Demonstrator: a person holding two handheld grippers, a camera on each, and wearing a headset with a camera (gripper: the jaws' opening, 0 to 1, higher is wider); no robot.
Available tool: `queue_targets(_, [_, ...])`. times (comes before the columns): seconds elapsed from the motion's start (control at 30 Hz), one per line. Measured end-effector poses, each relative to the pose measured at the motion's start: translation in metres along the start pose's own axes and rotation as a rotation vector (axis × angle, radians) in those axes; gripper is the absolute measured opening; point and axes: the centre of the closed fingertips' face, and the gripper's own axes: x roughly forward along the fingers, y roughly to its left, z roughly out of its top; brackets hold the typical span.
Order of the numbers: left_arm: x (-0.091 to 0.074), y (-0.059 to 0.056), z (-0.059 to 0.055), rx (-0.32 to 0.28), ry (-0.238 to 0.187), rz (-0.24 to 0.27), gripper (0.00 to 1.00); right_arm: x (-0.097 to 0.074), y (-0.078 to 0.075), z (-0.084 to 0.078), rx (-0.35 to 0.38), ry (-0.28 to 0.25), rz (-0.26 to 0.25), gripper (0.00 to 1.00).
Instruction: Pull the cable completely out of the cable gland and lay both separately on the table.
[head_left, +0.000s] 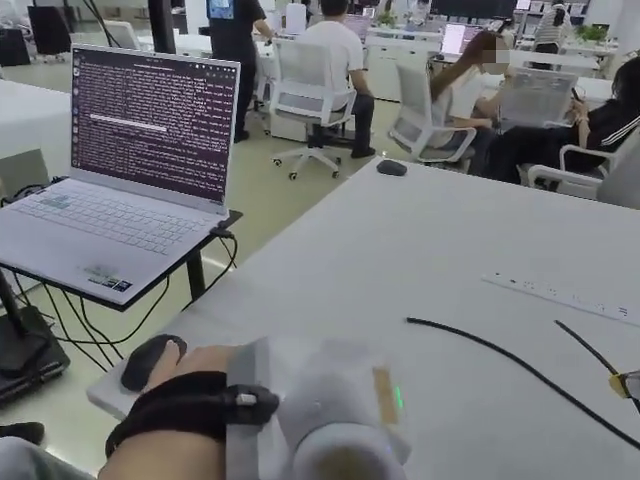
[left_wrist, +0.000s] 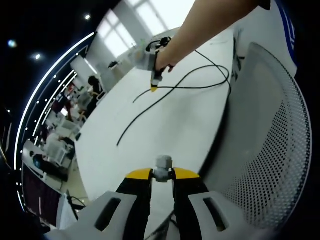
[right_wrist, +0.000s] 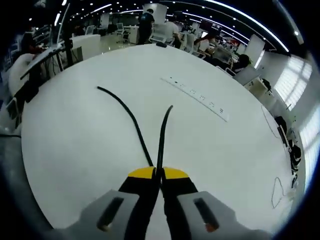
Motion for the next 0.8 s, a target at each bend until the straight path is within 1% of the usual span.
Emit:
queue_targets(0.07, [-0.001,-0.005,-0.002,-0.009,0.006,-0.008,0.16,0.004,0.002,-0.005,0.012,0.017,-0.003,0.03])
queue_targets(0.13, [-0.003,-0.007,-0.002,-0.016,0.009,-0.014,0.16,0.008,0.004,-0.014,0.016,0.048,-0.002,0.04])
queue_targets(0.17, [-0.003,-0.008,-0.003,-0.017,0.010,-0.015,0.16,0.009,0.006,-0.020,0.011,0.073,0.000,0.05])
queue_targets(0.2, [-0.004,-0.008,-0.002,-0.018,0.012,-0.015,0.16,0.008,0.005,-0.022,-0.004,0.088,-0.008,0.07])
queue_targets(0.23, [-0.005,-0.007,-0.002,-0.018,0.011,-0.014,0.16,0.006,0.002,-0.023,-0.016,0.095,-0.035,0.11])
queue_targets(0.3, [-0.005,-0.006,-0.001,-0.017,0.008,-0.012,0.16,0.003,0.001,-0.021,-0.024,0.085,-0.044,0.18])
queue_targets(0.33, [-0.005,-0.005,0.000,-0.015,0.008,-0.012,0.16,0.000,-0.002,-0.016,-0.036,0.062,-0.060,0.18])
queue_targets(0.37, [-0.005,-0.004,0.000,-0.012,0.008,-0.012,0.16,-0.003,-0.002,-0.014,-0.058,0.062,-0.056,0.17])
queue_targets(0.43, [-0.006,-0.002,0.003,-0.007,0.000,-0.007,0.16,-0.009,0.000,-0.011,-0.082,0.053,-0.051,0.18])
queue_targets(0.47, [-0.006,-0.001,0.003,-0.006,-0.002,-0.006,0.16,-0.014,0.001,-0.005,-0.095,0.027,-0.044,0.19])
queue_targets(0.57, [-0.006,0.002,0.004,0.000,-0.005,-0.006,0.16,-0.028,0.005,0.003,-0.133,-0.013,-0.034,0.18])
queue_targets(0.6, [-0.006,0.003,0.005,0.004,-0.008,-0.005,0.16,-0.036,0.006,0.007,-0.146,-0.032,-0.032,0.19])
queue_targets(0.63, [-0.005,0.004,0.006,0.005,-0.012,-0.007,0.16,-0.043,0.007,0.016,-0.153,-0.080,-0.034,0.20])
queue_targets(0.67, [-0.005,0.004,0.007,0.006,-0.012,-0.009,0.16,-0.050,0.007,0.022,-0.162,-0.110,-0.030,0.19])
queue_targets(0.73, [-0.003,0.001,0.009,0.030,-0.018,-0.024,0.16,-0.069,0.009,0.032,-0.137,-0.154,-0.023,0.18])
queue_targets(0.77, [-0.001,0.000,0.009,0.035,-0.020,-0.033,0.16,-0.081,0.017,0.040,-0.122,-0.198,0.011,0.19])
queue_targets(0.8, [0.000,0.000,0.010,0.040,-0.020,-0.035,0.16,-0.090,0.020,0.044,-0.117,-0.220,0.026,0.20])
